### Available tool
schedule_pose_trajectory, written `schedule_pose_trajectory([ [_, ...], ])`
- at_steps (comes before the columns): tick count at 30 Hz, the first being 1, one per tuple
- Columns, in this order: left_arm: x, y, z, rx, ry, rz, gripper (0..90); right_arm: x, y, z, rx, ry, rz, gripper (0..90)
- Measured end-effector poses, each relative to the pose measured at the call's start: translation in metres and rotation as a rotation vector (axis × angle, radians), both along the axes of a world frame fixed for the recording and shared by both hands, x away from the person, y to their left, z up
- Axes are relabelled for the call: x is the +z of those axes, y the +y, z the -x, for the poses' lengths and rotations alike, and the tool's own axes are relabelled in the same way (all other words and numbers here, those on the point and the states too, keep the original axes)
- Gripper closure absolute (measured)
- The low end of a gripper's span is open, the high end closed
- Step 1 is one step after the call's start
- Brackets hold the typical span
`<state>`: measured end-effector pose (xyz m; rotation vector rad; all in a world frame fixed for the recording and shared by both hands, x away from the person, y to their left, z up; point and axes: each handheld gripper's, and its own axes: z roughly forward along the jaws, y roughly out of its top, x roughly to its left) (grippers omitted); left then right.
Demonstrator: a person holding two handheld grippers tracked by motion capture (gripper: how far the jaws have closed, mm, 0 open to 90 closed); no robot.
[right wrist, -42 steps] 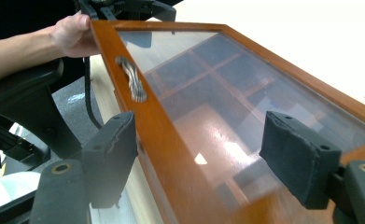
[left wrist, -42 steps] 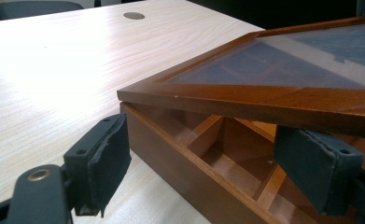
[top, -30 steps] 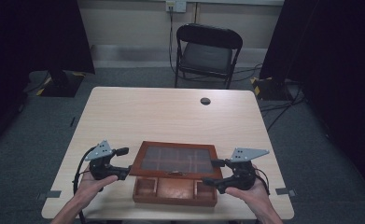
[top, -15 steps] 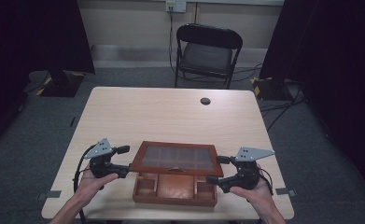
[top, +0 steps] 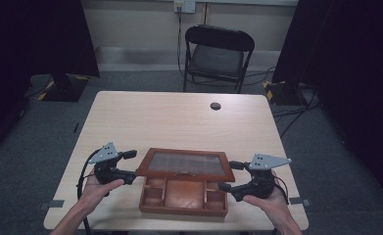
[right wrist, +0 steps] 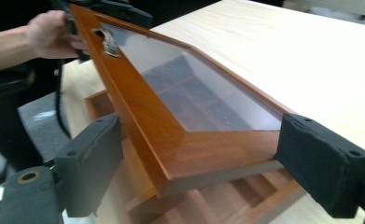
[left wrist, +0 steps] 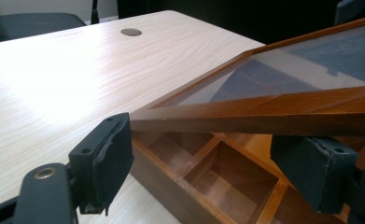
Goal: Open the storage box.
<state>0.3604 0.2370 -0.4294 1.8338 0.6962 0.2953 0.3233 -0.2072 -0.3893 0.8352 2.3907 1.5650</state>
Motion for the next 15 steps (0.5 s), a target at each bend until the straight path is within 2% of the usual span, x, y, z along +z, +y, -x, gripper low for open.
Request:
schedule_pose_trajectory([
  [3,0.002,-0.001,-0.001,0.007,0.001,0.028,20.7,-0.001,-0.002,-0.004,-0.009,0.021,0.004,14.4],
  [8,0.003,-0.002,-0.006,0.018,-0.007,0.044,20.8,-0.007,-0.002,-0.018,-0.037,0.046,0.005,16.9],
  [10,0.003,-0.002,-0.007,0.018,-0.006,0.046,20.8,-0.008,-0.003,-0.021,-0.042,0.045,0.004,18.2],
  [11,0.002,-0.004,-0.009,0.017,-0.008,0.034,20.8,-0.009,-0.003,-0.025,-0.049,0.051,-0.004,19.5],
  [12,0.003,-0.004,-0.010,0.018,-0.009,0.033,21.9,-0.011,-0.004,-0.030,-0.058,0.049,-0.006,25.9],
  [14,0.003,-0.005,-0.010,0.013,-0.007,0.039,24.0,-0.012,-0.005,-0.032,-0.061,0.047,-0.008,26.8],
  [15,0.004,-0.005,-0.012,0.013,-0.020,0.030,24.6,-0.013,-0.006,-0.034,-0.066,0.048,-0.018,27.8],
])
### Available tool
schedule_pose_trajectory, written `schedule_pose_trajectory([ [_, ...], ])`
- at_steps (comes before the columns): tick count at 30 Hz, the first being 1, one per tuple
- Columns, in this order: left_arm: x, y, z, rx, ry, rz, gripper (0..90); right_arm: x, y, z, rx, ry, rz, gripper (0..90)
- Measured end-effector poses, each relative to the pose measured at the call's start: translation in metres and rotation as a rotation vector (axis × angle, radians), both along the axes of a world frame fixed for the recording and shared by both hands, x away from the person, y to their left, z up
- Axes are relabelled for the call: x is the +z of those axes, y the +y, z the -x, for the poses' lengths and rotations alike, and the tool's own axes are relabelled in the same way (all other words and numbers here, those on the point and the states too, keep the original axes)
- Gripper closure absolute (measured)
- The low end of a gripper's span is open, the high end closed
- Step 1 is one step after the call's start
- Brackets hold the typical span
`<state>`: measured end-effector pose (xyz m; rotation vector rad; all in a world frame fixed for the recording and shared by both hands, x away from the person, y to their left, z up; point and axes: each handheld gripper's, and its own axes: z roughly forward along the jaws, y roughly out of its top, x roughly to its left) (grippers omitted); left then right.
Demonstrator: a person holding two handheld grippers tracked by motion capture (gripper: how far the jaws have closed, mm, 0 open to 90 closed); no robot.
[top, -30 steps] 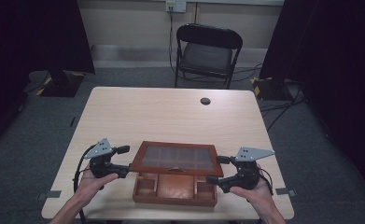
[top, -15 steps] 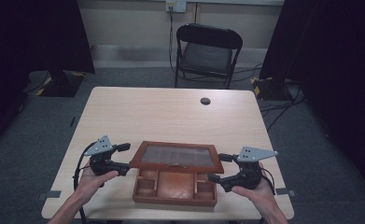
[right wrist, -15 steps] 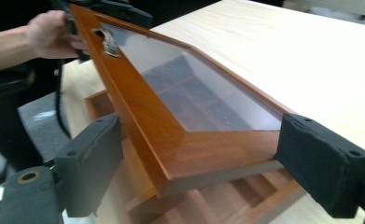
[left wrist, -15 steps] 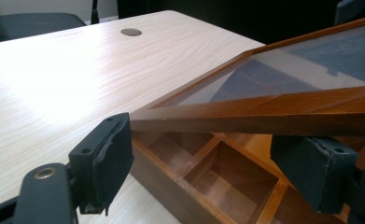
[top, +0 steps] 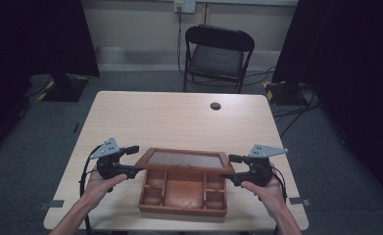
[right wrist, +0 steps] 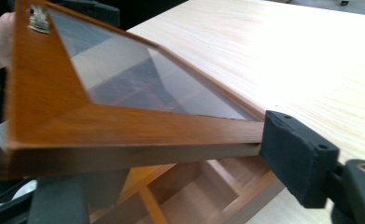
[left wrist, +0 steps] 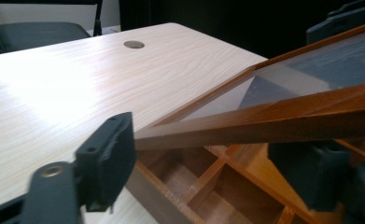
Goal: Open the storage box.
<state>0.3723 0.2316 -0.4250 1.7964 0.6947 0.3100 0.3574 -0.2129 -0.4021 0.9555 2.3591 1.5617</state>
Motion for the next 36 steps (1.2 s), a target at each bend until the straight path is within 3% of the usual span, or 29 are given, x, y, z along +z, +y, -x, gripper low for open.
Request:
schedule_pose_trajectory([
  [9,0.000,-0.006,-0.012,-0.008,-0.015,-0.020,27.9,-0.003,-0.001,-0.015,-0.025,0.009,-0.030,30.2],
  [12,-0.004,-0.007,-0.017,-0.003,-0.002,0.007,29.5,-0.003,0.000,-0.019,-0.027,0.013,-0.040,31.4],
  [19,-0.007,-0.010,-0.024,-0.010,-0.006,0.019,38.4,-0.003,0.005,-0.029,-0.026,0.015,-0.062,33.2],
  [20,-0.007,-0.010,-0.026,-0.016,-0.007,0.002,38.6,-0.003,0.005,-0.030,-0.026,0.013,-0.069,33.4],
  [28,-0.006,-0.017,-0.036,-0.016,-0.006,-0.015,38.9,-0.002,0.006,-0.035,-0.039,-0.004,-0.092,37.2],
  [36,-0.012,-0.022,-0.042,-0.007,0.022,0.010,45.0,-0.005,0.007,-0.043,-0.057,0.004,-0.089,39.7],
])
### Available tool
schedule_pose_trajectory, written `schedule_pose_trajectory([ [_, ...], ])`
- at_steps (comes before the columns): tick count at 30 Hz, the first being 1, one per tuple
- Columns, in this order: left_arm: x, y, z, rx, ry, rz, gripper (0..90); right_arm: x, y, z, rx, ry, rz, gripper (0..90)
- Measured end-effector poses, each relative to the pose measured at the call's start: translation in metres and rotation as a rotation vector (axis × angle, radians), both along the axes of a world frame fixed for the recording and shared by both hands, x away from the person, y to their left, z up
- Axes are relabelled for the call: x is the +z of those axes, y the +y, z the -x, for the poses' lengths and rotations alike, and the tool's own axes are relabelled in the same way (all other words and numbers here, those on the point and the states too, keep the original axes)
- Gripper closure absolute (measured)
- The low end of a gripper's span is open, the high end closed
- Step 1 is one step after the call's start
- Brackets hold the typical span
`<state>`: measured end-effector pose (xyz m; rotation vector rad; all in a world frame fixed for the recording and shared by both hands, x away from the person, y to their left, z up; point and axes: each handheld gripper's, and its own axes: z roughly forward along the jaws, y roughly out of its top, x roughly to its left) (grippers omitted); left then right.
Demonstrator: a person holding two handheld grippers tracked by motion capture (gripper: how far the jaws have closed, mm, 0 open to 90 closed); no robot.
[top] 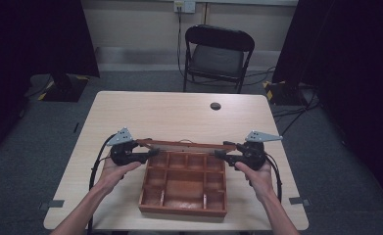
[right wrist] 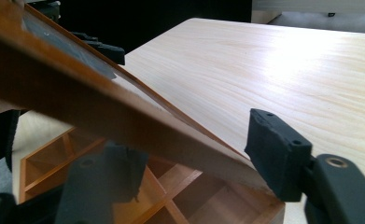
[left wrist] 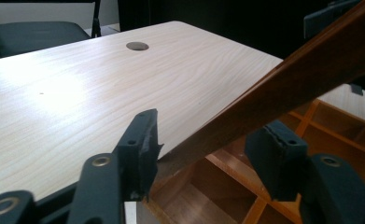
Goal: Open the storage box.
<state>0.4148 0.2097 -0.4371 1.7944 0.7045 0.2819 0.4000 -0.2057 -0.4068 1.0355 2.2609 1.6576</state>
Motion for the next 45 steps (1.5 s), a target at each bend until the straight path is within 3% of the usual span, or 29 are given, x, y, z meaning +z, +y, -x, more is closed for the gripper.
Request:
schedule_pose_trajectory([
  [9,-0.004,0.001,-0.005,-0.002,-0.008,-0.015,49.9,-0.009,-0.002,-0.006,-0.029,0.008,0.019,43.1],
  [16,-0.004,0.003,-0.010,0.004,0.000,-0.007,52.4,-0.012,-0.001,-0.013,-0.044,0.012,0.000,45.7],
  [19,-0.001,0.003,-0.013,-0.007,0.009,-0.024,54.7,-0.012,-0.001,-0.017,-0.052,0.011,0.001,46.6],
  [45,-0.007,0.002,-0.022,0.022,0.022,0.007,57.5,-0.024,0.008,-0.035,-0.071,0.023,0.018,46.0],
])
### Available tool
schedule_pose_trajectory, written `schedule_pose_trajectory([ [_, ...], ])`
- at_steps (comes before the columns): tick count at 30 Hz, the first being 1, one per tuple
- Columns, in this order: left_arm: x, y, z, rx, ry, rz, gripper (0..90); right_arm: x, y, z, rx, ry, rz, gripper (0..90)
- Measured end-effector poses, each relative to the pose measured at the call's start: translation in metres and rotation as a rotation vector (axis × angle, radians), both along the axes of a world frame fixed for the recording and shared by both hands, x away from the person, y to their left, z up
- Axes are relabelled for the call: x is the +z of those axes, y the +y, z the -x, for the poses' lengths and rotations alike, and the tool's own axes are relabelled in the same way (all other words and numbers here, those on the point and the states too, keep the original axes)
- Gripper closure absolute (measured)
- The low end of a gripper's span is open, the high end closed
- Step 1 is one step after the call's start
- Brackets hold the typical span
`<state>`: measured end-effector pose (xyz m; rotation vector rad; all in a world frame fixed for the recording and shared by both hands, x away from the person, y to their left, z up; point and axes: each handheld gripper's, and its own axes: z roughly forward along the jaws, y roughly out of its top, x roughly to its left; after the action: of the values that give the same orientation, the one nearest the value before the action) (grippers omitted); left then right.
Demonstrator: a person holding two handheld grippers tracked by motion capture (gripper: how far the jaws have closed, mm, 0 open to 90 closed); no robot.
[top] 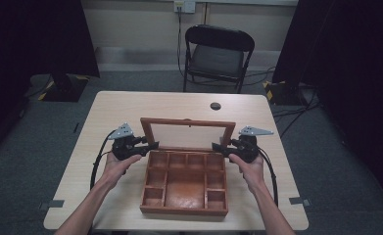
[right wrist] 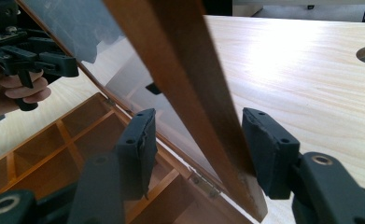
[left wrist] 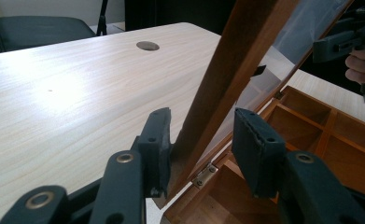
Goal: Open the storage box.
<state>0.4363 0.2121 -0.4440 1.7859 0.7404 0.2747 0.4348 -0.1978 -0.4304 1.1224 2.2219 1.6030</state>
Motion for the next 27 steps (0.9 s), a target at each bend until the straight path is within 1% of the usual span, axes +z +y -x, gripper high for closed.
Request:
schedule_pose_trajectory([
  [1,0.000,0.001,-0.001,-0.005,0.000,-0.011,57.7,0.000,0.001,-0.001,-0.001,-0.001,-0.002,45.8],
  [7,0.001,0.001,-0.002,0.006,0.013,-0.013,59.9,-0.001,0.002,-0.007,-0.009,0.003,-0.005,45.4],
  [12,-0.001,0.001,-0.004,0.011,0.020,0.006,61.1,-0.002,0.003,-0.010,-0.019,-0.004,-0.006,45.3],
  [15,-0.002,0.002,-0.006,0.013,0.024,0.013,61.5,-0.003,0.004,-0.011,-0.032,-0.005,-0.010,45.5],
  [22,-0.003,0.002,-0.009,0.020,0.035,0.023,61.9,-0.005,0.003,-0.014,-0.037,-0.001,-0.024,46.8],
  [24,-0.004,0.002,-0.010,0.021,0.039,0.033,61.4,-0.006,0.003,-0.015,-0.044,-0.001,-0.012,47.6],
  [27,-0.005,0.001,-0.012,0.024,0.041,0.033,60.3,-0.007,0.003,-0.016,-0.046,0.001,-0.016,48.2],
])
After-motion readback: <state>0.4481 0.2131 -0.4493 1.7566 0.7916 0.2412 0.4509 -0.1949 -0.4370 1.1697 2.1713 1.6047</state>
